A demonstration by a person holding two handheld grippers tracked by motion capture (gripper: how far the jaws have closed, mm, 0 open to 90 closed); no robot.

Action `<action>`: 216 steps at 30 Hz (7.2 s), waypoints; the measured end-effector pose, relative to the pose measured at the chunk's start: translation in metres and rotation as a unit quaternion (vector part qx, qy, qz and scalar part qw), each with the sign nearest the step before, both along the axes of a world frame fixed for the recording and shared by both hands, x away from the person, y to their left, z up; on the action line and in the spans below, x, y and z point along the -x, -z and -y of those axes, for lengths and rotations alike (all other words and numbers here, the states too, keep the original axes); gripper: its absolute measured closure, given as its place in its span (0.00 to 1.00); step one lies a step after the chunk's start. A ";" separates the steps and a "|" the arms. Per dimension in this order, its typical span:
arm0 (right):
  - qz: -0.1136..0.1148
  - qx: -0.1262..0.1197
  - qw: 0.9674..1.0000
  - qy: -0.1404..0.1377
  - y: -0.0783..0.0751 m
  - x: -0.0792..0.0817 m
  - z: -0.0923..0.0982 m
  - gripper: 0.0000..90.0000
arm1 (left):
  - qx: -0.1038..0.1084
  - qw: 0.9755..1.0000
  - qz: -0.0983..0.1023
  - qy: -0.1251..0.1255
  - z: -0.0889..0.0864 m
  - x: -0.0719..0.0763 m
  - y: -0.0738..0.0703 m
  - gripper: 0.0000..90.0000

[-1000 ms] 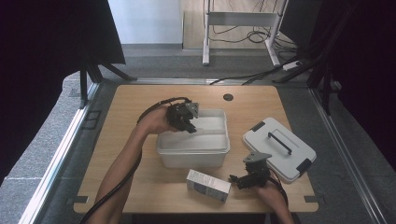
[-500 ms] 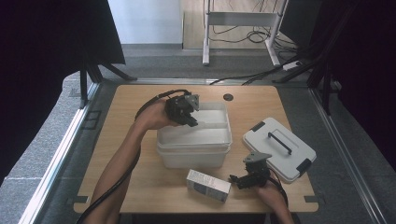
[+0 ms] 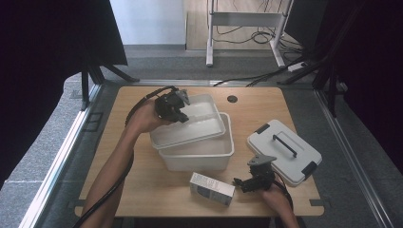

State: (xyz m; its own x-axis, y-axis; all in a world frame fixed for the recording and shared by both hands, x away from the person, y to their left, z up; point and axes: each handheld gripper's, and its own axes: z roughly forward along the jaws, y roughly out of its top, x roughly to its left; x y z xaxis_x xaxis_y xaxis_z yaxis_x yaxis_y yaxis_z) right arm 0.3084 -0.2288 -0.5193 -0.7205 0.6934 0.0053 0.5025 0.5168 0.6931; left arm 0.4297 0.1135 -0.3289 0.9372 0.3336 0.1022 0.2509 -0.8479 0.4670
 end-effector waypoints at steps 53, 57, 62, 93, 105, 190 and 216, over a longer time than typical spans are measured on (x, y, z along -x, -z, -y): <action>0.000 0.001 1.000 -0.002 0.000 0.000 0.000 0.00 | 0.030 0.951 0.004 -0.306 -0.185 0.010 0.045 0.99; 0.000 0.001 1.000 -0.002 0.000 0.000 0.000 0.00 | 0.029 0.952 0.000 -0.305 -0.188 0.014 0.064 0.99; 0.000 0.001 1.000 -0.002 0.000 0.000 0.000 0.00 | 0.030 0.952 -0.004 -0.304 -0.188 0.018 0.090 0.99; -0.001 0.001 1.000 -0.001 0.000 0.000 0.000 0.00 | 0.076 0.946 0.009 -0.314 -0.189 0.042 0.147 0.67; -0.001 0.001 1.000 -0.001 0.000 0.000 0.000 0.00 | 0.141 0.949 0.011 -0.283 -0.177 0.070 0.133 0.19; -0.101 0.167 0.961 -0.198 -0.075 0.043 -0.109 0.37 | 0.136 0.976 0.001 -0.168 -0.075 0.133 0.193 0.00; -0.118 0.184 0.945 -0.245 -0.126 0.040 -0.129 0.61 | 0.137 0.976 0.002 -0.168 -0.075 0.134 0.193 0.01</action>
State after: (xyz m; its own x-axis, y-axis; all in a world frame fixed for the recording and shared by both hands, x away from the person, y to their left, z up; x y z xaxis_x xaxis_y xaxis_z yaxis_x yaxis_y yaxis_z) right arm 0.2682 -0.0997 -0.3934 -0.9645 0.2625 0.0285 0.2576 0.9118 0.3198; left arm 0.2960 0.1889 -0.5217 0.7701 0.6372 -0.0311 0.4913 -0.5613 0.6660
